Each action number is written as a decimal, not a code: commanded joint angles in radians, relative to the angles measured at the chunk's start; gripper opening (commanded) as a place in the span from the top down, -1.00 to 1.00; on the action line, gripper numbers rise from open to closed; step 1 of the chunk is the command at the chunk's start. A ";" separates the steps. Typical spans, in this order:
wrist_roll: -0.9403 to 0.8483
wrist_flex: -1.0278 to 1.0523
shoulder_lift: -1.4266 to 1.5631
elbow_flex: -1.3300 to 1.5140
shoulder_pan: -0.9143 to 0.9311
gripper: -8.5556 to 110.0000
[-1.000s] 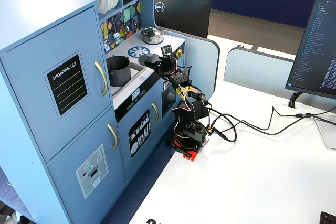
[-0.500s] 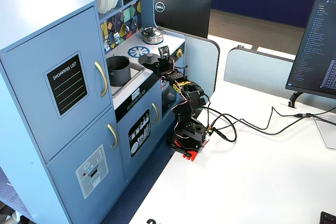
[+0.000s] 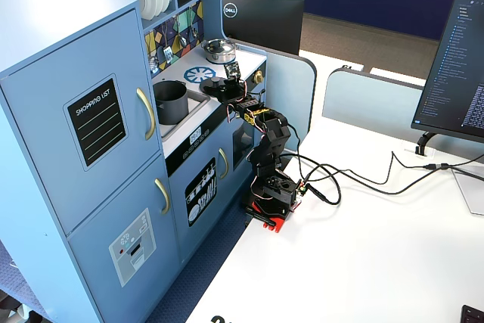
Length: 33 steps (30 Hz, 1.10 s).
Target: Pick up the lid from the counter and put it on the gray recipient
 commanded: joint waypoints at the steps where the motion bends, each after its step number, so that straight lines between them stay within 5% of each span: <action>1: 0.014 -0.040 -0.038 -0.106 0.003 0.38; 11: 0.017 -0.078 -0.164 -0.202 -0.005 0.44; 17: -0.026 -0.081 -0.169 -0.175 -0.028 0.86; 33: -0.028 -0.074 -0.071 -0.235 -0.048 0.86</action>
